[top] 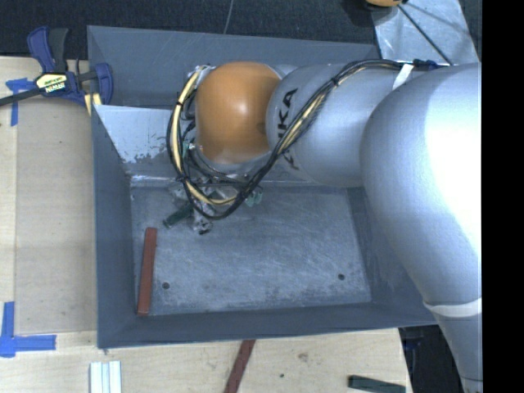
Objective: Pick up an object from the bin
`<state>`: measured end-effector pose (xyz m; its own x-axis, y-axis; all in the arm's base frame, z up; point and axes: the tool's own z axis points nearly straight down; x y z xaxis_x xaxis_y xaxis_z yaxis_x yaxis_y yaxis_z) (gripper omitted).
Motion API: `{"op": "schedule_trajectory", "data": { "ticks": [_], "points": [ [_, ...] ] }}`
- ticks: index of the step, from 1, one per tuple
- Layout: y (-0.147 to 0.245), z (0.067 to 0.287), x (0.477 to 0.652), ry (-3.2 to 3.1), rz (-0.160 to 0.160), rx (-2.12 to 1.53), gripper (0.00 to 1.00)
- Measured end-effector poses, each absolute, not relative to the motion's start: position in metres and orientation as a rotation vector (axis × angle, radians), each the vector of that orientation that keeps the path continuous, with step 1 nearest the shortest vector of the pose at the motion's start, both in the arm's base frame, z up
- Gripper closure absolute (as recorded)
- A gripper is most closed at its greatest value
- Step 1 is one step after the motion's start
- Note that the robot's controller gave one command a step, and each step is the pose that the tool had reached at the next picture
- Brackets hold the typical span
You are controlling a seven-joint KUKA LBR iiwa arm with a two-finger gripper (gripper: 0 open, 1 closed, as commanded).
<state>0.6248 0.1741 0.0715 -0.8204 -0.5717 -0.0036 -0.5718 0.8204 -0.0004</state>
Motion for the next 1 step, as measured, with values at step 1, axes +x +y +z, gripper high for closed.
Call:
{"op": "schedule_trajectory", "data": {
  "ticks": [1],
  "points": [
    [0.1741, 0.0716, 0.6248, 2.994, 0.001, -0.940, 1.00]
  ]
}}
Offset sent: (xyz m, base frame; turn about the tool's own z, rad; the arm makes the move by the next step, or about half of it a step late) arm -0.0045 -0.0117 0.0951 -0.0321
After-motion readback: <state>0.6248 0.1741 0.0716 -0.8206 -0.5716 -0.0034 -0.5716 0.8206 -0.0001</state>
